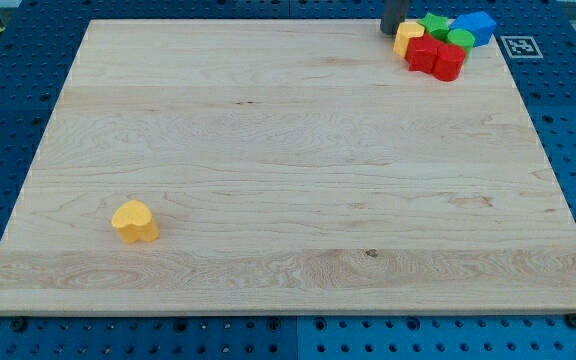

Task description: Push the yellow heart towards the top right of the board

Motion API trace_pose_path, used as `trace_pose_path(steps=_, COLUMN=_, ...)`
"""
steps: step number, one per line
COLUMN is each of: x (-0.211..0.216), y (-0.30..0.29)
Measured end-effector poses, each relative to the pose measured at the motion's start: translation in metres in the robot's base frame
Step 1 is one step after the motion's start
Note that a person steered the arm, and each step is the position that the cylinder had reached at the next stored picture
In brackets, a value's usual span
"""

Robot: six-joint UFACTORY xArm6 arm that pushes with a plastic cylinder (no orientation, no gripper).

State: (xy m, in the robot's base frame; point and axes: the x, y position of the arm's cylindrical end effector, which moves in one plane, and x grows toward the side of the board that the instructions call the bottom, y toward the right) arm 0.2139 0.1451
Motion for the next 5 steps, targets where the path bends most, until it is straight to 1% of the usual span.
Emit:
trace_pose_path(steps=1, x=0.004, y=-0.035)
trace_pose_path(steps=2, x=0.047, y=-0.090)
trace_pose_path(steps=4, x=0.158, y=-0.204)
trace_pose_path(steps=5, x=0.199, y=-0.277)
